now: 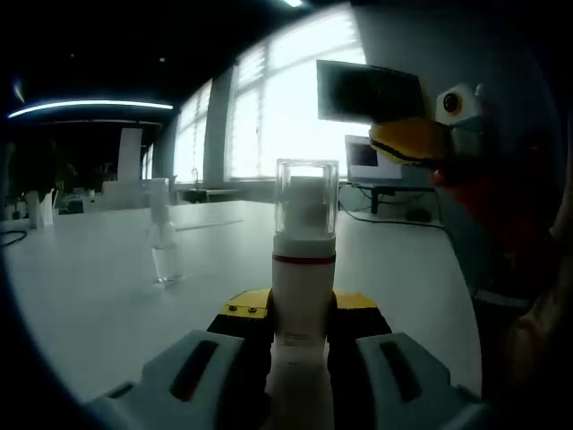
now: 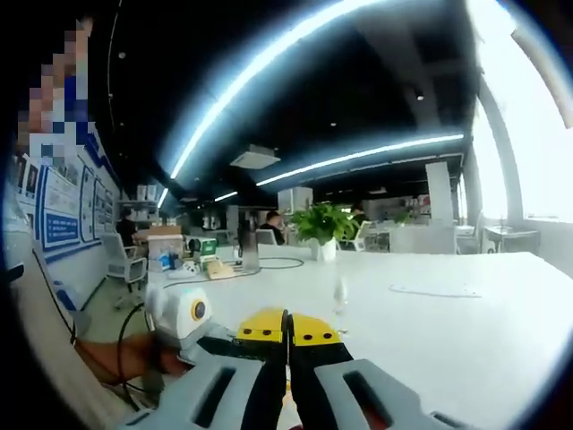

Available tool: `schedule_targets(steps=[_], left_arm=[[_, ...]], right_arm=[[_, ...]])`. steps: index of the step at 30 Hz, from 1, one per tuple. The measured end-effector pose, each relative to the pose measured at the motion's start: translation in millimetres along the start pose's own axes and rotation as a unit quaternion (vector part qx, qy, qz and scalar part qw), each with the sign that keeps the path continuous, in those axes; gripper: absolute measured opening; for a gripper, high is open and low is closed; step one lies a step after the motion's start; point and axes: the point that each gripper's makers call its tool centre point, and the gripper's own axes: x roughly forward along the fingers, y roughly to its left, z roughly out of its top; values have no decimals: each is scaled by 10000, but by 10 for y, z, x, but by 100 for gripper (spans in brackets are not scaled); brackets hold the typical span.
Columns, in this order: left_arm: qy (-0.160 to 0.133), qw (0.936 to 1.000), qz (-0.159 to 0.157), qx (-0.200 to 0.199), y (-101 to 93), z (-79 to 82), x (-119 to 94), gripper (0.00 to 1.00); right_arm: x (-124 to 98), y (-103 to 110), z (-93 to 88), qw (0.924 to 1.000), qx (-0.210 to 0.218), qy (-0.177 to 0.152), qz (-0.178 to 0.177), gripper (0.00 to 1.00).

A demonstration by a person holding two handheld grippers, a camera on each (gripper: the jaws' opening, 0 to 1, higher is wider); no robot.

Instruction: Clamp pump bottle remove cover press pump head put on cover

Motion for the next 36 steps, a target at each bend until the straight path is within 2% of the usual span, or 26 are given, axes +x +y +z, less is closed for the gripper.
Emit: schedule_targets(steps=[4,14,22,36], left_arm=[[-1,10000,-3,3,-5,0,1,14],[-2,10000,-4,-5,-9,-1,-2,14],[-3,10000,-1,-12,6,-1,-1,14],[-6,10000,8,8,8,-4,2,14]], right_arm=[[-22,-21,-32,10000,84,-12,32,0],[-91,-241,-305,9998,134,156,-75,0],[-130,-357,-505,9996,-161,229,-69,0],[-154,-405,-770,9990,-147,417,27,0]])
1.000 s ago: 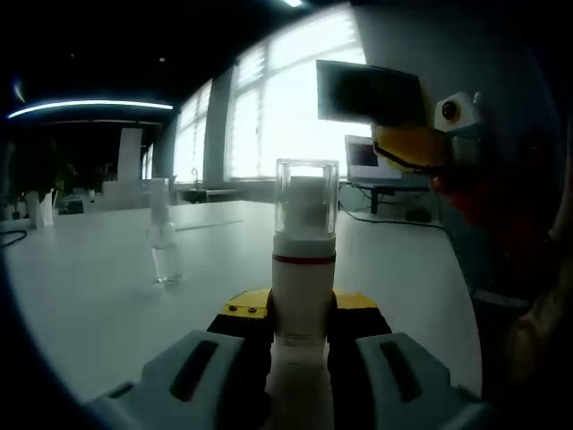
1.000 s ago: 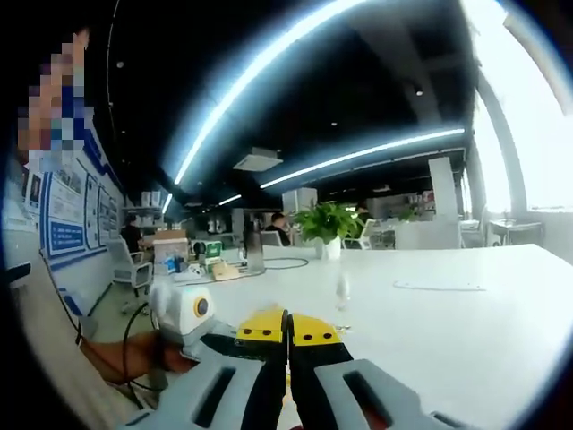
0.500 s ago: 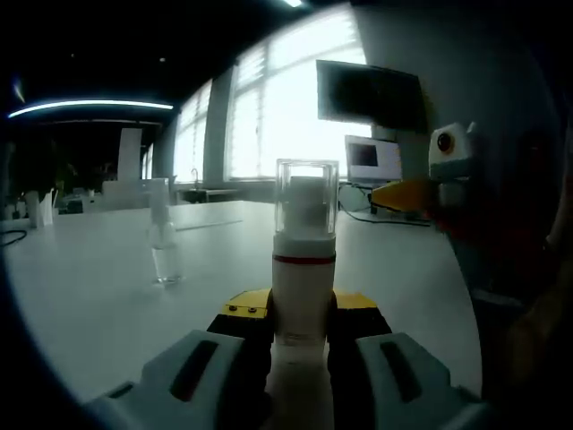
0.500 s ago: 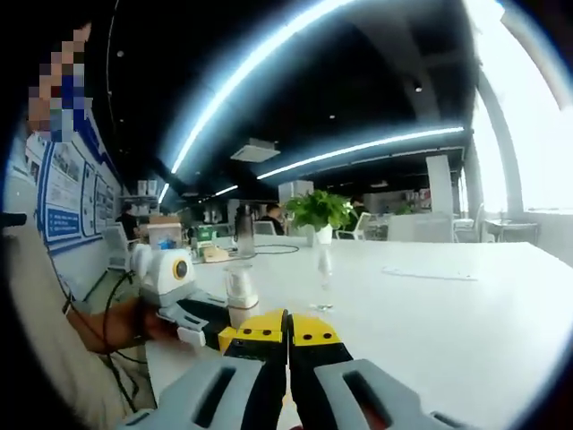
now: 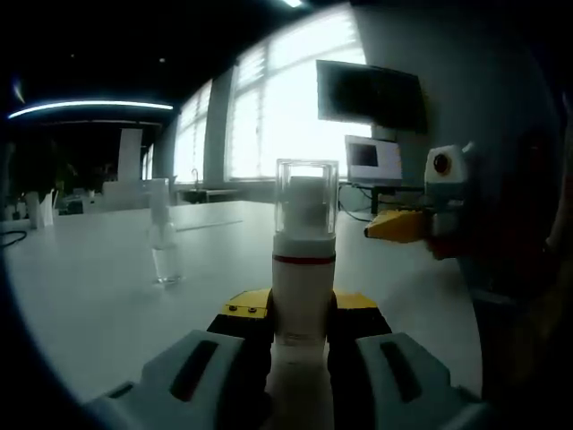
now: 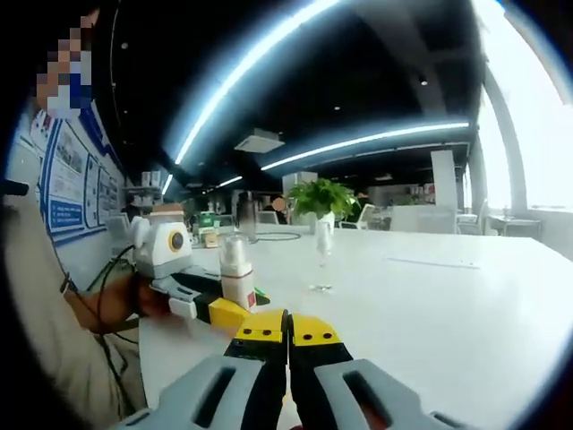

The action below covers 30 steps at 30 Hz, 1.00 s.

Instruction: Clamp pump bottle remove cover press pump head put on cover

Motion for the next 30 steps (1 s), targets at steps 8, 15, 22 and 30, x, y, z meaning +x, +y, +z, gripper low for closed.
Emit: schedule_targets(steps=[8,15,22,30], left_arm=[[-1,10000,5,17,-11,1,2,14],[-1,10000,37,43,-16,2,2,14],[10,10000,41,5,-7,-2,1,14],[23,10000,70,9,2,-2,3,14]], right_arm=[[-6,-90,-217,9998,-58,139,92,0],[-37,-150,-202,9998,-127,-24,171,0],[-66,-59,-164,9995,-201,-167,190,0],[-101,-86,-123,9994,-27,-315,105,0]])
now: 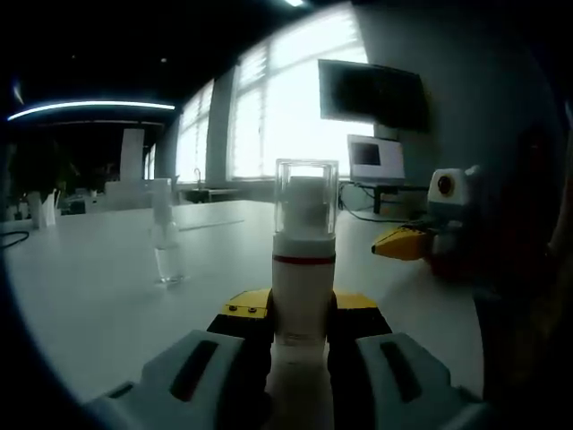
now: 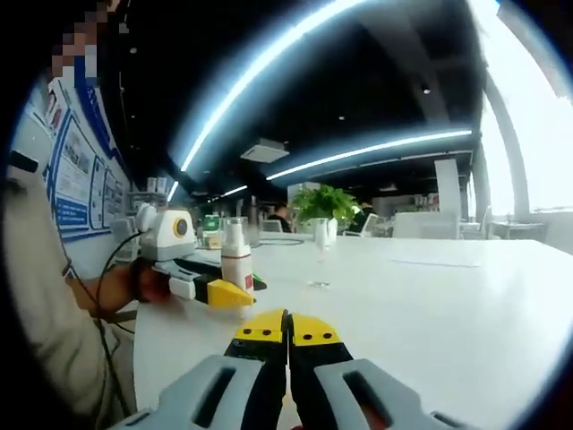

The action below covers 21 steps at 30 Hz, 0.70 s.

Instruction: Clamp pump bottle remove cover press pump head put on cover

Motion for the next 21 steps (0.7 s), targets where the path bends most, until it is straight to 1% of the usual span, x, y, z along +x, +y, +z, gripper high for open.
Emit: schedule_targets(steps=[3,6,10,13,21], left_arm=[[10,10000,69,24,23,1,-1,14],[22,10000,50,4,22,3,1,14],[46,10000,33,-4,12,3,7,14],[76,9999,126,-50,49,1,13,14],[104,9998,176,-69,96,11,22,14]], right_arm=[[-4,25,5,10000,9,-16,29,0],[-3,66,2,10000,-24,3,31,0],[-2,67,-4,9999,-102,16,40,0],[-3,69,-6,9999,-98,18,31,0],[-9,76,-3,9999,-160,-7,43,0]])
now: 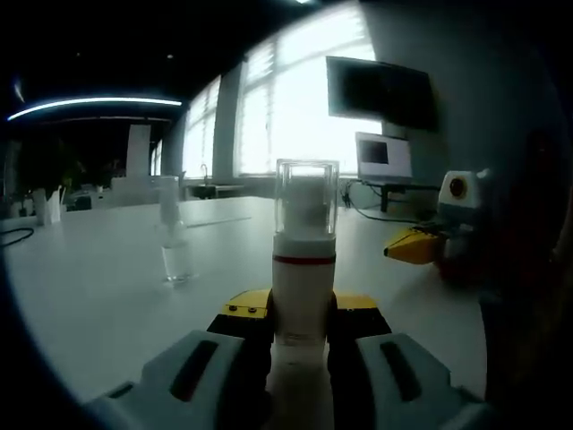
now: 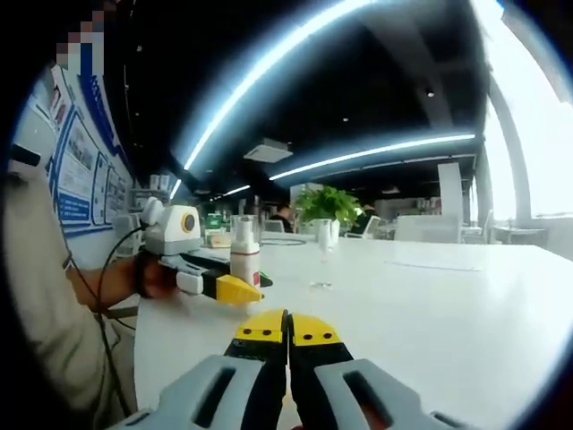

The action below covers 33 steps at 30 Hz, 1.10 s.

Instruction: Clamp pump bottle remove cover press pump head put on cover

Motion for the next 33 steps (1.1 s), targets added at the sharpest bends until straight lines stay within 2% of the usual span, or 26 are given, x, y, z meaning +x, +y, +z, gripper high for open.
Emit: schedule_targets(steps=[5,18,27,33], left_arm=[[-42,9999,-2,-91,-2,56,49,14],[-26,9999,-10,148,-74,234,371,14],[80,9997,-1,213,4,227,635,14],[27,10000,26,64,51,295,779,14]], right_arm=[[-2,17,-4,10000,-5,5,21,0],[-2,-11,7,9999,88,-56,16,0],[-8,-28,9,9999,143,-70,3,0],[-4,-18,5,9999,132,-50,9,0]])
